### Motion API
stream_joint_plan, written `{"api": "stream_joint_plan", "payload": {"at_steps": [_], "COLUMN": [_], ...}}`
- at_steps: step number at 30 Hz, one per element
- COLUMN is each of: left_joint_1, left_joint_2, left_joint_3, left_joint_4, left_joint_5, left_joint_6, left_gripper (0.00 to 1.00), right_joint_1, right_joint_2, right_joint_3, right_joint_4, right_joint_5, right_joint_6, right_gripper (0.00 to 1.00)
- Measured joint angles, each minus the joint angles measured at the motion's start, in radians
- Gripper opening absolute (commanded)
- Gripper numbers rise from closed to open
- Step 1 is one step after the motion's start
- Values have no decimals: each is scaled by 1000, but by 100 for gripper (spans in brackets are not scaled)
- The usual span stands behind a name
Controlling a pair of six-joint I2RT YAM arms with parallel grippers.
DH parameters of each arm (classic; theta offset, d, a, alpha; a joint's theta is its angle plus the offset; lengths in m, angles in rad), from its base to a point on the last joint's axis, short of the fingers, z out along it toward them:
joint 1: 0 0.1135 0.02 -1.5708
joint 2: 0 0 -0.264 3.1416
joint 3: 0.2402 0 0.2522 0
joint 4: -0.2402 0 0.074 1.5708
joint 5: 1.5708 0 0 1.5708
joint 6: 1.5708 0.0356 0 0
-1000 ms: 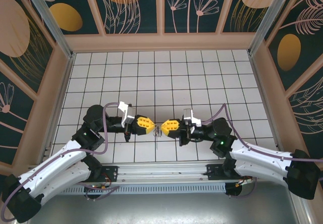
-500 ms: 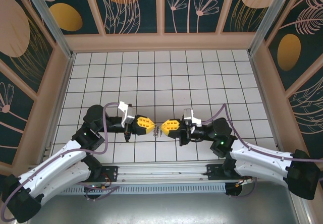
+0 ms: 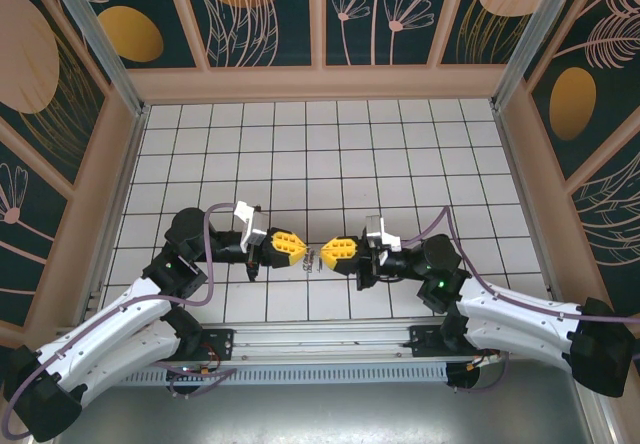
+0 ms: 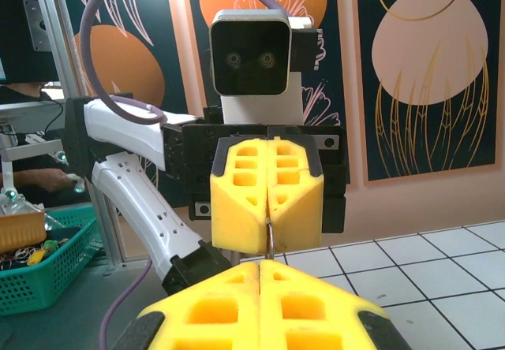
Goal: Put the keys on the keyring
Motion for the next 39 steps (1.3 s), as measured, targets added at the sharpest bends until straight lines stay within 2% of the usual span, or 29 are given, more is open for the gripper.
{"api": "stream_joint_plan", "payload": {"at_steps": [39], "left_joint_1": [0], "left_joint_2": [0], "left_joint_3": [0], "left_joint_4": [0], "left_joint_5": [0], "left_joint_6": [0], "left_gripper": [0], "right_joint_1": [-7], "right_joint_2": [23], "right_joint_3": [0], "right_joint_4": [34], "right_joint_5": [-6], "right_joint_6": [7], "right_gripper": [0]}}
